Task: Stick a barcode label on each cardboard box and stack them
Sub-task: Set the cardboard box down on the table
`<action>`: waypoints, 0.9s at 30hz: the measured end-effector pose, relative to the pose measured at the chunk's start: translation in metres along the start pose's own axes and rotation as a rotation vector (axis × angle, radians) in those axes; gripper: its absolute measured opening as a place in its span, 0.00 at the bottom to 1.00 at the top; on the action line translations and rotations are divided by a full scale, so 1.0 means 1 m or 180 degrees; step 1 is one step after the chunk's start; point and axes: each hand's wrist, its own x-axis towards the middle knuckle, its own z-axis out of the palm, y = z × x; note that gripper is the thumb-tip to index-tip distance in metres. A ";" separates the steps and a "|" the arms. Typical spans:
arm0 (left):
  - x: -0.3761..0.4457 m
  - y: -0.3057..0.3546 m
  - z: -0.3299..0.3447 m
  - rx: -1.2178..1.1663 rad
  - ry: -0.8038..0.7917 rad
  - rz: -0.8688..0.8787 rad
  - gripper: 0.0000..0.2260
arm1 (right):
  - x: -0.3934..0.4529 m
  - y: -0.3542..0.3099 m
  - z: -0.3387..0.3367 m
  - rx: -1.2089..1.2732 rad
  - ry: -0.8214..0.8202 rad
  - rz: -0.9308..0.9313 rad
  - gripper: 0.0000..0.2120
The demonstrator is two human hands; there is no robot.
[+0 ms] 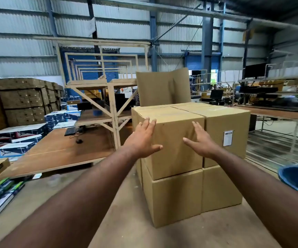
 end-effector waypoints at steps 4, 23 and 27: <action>0.017 -0.006 0.013 -0.0077 -0.0002 -0.0193 0.45 | 0.009 0.007 0.012 0.0356 0.0203 0.0069 0.41; -0.011 -0.033 -0.001 -0.2037 0.0707 -0.1091 0.22 | 0.019 -0.003 0.023 0.2264 0.1424 0.0764 0.32; -0.030 -0.043 -0.009 -0.2622 0.1494 -0.1653 0.29 | -0.022 -0.032 0.027 0.2777 0.1009 0.0358 0.27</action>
